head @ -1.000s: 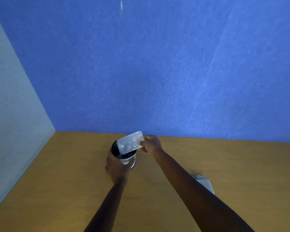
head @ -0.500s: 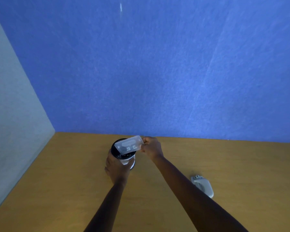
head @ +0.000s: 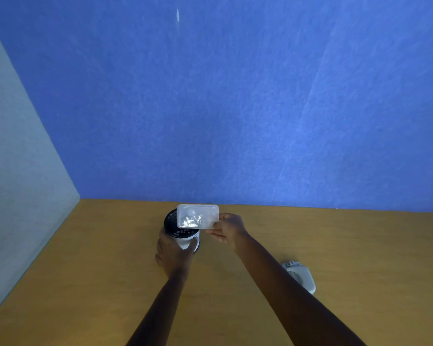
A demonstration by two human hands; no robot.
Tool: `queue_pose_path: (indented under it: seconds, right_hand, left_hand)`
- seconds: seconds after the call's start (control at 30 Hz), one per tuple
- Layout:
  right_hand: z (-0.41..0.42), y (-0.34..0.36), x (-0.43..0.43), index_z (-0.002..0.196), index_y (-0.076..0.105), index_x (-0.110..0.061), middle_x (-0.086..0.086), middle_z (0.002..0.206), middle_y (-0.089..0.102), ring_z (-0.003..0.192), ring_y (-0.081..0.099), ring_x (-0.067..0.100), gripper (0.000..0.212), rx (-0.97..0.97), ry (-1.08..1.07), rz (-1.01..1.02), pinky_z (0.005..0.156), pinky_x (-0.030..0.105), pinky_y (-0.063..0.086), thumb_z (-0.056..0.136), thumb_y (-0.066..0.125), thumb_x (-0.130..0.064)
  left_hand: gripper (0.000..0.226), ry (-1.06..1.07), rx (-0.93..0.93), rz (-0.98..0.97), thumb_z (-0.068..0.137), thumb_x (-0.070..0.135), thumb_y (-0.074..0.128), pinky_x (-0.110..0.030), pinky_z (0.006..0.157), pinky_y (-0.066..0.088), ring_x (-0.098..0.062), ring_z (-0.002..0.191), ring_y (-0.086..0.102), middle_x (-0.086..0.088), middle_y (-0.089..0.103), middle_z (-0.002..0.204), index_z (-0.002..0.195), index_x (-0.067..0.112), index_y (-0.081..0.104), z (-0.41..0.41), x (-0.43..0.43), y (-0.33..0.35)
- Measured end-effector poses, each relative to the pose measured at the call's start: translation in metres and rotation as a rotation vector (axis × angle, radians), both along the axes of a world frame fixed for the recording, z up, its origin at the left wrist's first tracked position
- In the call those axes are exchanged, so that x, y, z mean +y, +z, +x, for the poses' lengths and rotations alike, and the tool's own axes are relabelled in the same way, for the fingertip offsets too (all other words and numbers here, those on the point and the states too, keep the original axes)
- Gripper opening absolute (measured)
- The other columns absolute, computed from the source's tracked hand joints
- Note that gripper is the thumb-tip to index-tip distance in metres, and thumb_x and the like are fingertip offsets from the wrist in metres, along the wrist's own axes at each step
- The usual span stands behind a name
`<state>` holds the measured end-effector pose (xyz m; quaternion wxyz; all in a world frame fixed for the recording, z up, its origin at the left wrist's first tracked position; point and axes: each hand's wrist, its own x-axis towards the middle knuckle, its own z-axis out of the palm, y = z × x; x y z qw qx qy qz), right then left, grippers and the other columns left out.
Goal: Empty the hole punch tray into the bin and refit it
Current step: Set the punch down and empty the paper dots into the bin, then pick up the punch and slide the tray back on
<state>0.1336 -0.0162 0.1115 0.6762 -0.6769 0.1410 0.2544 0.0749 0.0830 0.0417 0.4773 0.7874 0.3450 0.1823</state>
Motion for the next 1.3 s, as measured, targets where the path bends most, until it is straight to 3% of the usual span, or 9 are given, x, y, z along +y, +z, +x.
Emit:
queue_pose_path:
  seconds: [0.17,0.3,0.47,0.57,0.73,0.93,1.03,1.13,1.3]
  right_hand:
    - [-0.016,-0.006,-0.018,0.132,0.042,0.009,0.029,0.131,0.054,0.124,0.052,0.038,0.043,0.157,-0.088,0.252,0.088,0.035,0.045,0.089,0.040,0.015]
    - [-0.033,-0.019,-0.035,0.132,0.039,0.012,0.020,0.088,0.063,0.124,0.052,0.037,0.042,0.233,-0.128,0.339,0.091,0.038,0.043,0.090,0.038,0.015]
    - [-0.055,-0.029,-0.056,0.112,0.041,0.008,0.022,0.067,0.066,0.071,0.064,0.028,0.024,0.275,-0.207,0.449,0.086,0.037,0.049,0.089,0.037,0.016]
    - [-0.068,-0.036,-0.067,0.117,0.041,0.011,0.020,0.049,0.069,0.047,0.070,0.024,0.028,0.277,-0.227,0.494,0.052,0.028,0.060,0.090,0.035,0.016]
    - [-0.085,-0.041,-0.083,0.115,0.048,0.018,0.019,0.059,0.070,0.062,0.069,0.027,0.029,0.272,-0.173,0.451,0.055,0.031,0.058,0.089,0.037,0.014]
    - [-0.093,-0.045,-0.113,0.084,0.057,-0.001,0.011,0.071,0.058,0.064,0.055,0.018,0.012,0.161,-0.151,0.221,0.061,0.024,0.047,0.088,0.050,0.007]
    - [-0.085,-0.052,-0.138,0.086,0.061,-0.003,0.009,0.077,0.055,0.068,0.053,0.018,0.012,-0.168,-0.205,-0.290,0.061,0.018,0.041,0.080,0.061,0.007]
    - [-0.080,-0.060,-0.164,0.109,0.064,0.002,0.020,0.113,0.060,0.108,0.055,0.031,0.029,-0.355,-0.242,-0.757,0.089,0.032,0.043,0.081,0.061,0.001]
    - [-0.068,-0.069,-0.189,0.124,0.054,0.004,0.027,0.125,0.057,0.114,0.055,0.037,0.041,-0.166,-0.359,-0.683,0.092,0.035,0.044,0.083,0.058,-0.002]
  left_hand:
    - [0.066,0.096,-0.037,-0.132,0.075,0.004,0.070,-0.049,0.100,0.042,-0.041,0.124,0.044,-0.029,0.049,0.132,0.132,-0.010,0.039,-0.011,-0.014,-0.003]
    - [0.045,0.172,-0.080,-0.193,0.082,-0.005,0.058,-0.049,0.097,0.040,-0.044,0.116,0.047,-0.035,0.051,0.119,0.123,-0.016,0.044,-0.021,-0.037,-0.007]
    - [0.027,0.047,-0.212,-0.497,0.096,0.003,0.036,-0.034,0.076,0.042,-0.032,0.089,0.056,-0.020,0.061,0.094,0.118,-0.007,0.048,-0.030,-0.067,-0.004]
    - [0.027,-0.103,-0.215,-0.688,0.101,0.013,0.028,-0.028,0.057,0.045,-0.027,0.067,0.056,-0.014,0.059,0.072,0.105,-0.001,0.051,-0.026,-0.078,-0.001]
    - [0.028,-0.259,-0.113,-0.748,0.096,0.005,0.040,-0.026,0.051,0.034,-0.021,0.059,0.045,-0.010,0.048,0.066,0.070,0.009,0.050,-0.021,-0.088,-0.001]
    - [0.018,-0.329,-0.108,-0.952,0.091,-0.006,0.035,-0.031,0.059,0.037,-0.023,0.073,0.047,-0.011,0.046,0.077,0.088,0.000,0.051,-0.024,-0.096,0.001]
    - [0.022,-0.349,-0.138,-1.042,0.092,-0.006,0.033,-0.035,0.064,0.042,-0.024,0.077,0.051,-0.013,0.050,0.084,0.091,0.003,0.054,-0.025,-0.095,0.002]
    - [0.019,-0.357,-0.114,-1.134,0.096,0.003,0.034,-0.034,0.060,0.050,-0.024,0.081,0.054,-0.012,0.054,0.091,0.109,0.002,0.048,-0.026,-0.093,0.000]
    - [0.019,-0.392,-0.040,-1.196,0.097,0.011,0.038,-0.026,0.049,0.057,-0.023,0.079,0.058,-0.011,0.059,0.087,0.091,0.009,0.057,-0.027,-0.092,-0.002]
